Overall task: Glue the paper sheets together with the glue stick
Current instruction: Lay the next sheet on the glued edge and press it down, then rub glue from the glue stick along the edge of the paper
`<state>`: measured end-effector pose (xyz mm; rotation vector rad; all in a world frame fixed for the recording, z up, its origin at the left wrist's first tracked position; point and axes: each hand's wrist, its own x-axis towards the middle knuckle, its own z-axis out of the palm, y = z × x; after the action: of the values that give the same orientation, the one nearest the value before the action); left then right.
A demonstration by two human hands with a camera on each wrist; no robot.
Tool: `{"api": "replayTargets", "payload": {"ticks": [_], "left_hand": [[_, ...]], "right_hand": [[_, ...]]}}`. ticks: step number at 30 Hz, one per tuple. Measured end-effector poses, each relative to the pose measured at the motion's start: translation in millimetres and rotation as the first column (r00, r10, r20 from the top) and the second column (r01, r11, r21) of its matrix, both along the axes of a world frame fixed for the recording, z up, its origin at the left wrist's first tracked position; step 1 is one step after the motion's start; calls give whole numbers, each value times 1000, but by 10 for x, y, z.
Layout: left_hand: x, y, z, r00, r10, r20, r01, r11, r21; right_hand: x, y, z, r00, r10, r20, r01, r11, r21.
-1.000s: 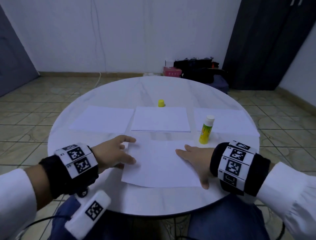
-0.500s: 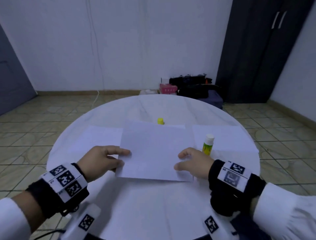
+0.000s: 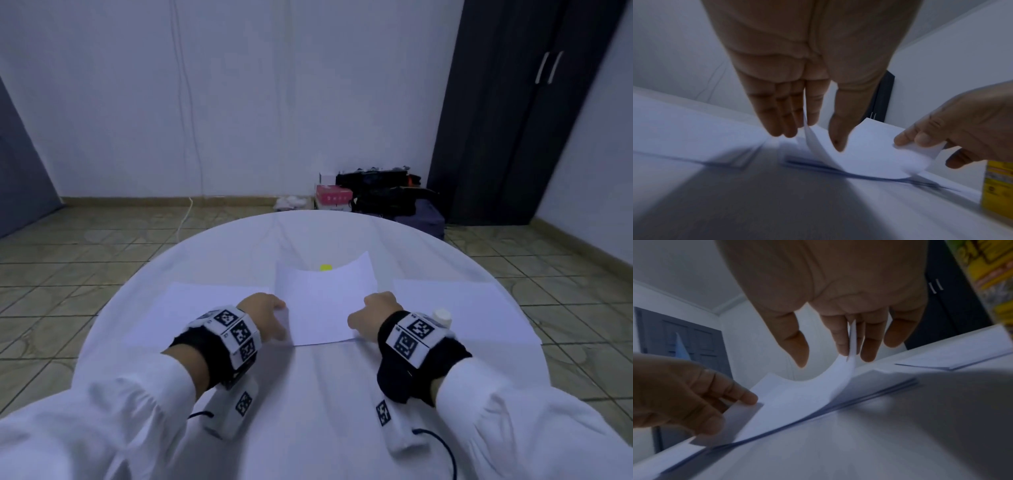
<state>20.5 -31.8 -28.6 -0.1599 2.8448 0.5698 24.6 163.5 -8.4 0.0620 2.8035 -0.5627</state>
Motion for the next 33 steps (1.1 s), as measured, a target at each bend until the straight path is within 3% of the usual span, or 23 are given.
{"api": "replayTargets", "payload": {"ticks": [4, 8, 14, 17, 22, 28, 30, 33], "left_hand": [[-85, 96, -90, 994, -5, 110, 15, 996, -87], [-106, 107, -158, 994, 24, 108, -8, 989, -148], [-104, 138, -144, 996, 35, 76, -21, 983, -183], [-80, 172, -158, 998, 27, 55, -15, 976, -217], [-59, 472, -28, 996, -87, 9, 86, 966, -243], [-166, 1157, -6, 964, -265, -18, 251, 933, -259], [-253, 1369, 3, 948, -318, -9, 302, 909, -288], [-432, 1610, 30, 936, -349, 34, 341, 882, -324]], "right_hand": [[-72, -10, 25, 989, 72, 130, -94, 982, 166], [-94, 28, -34, 989, 86, 117, -118, 945, 304], [-86, 23, -181, 1000, -28, 9, 26, 976, 214], [17, 51, -217, 999, 39, 19, -41, 991, 126], [302, 307, -225, 943, 262, 207, -289, 950, 114], [604, 837, -184, 857, 392, 334, -490, 820, 296], [607, 1037, -174, 846, 364, 390, -502, 792, 348], [466, 1350, -178, 906, 240, 348, -370, 849, 377]]}}
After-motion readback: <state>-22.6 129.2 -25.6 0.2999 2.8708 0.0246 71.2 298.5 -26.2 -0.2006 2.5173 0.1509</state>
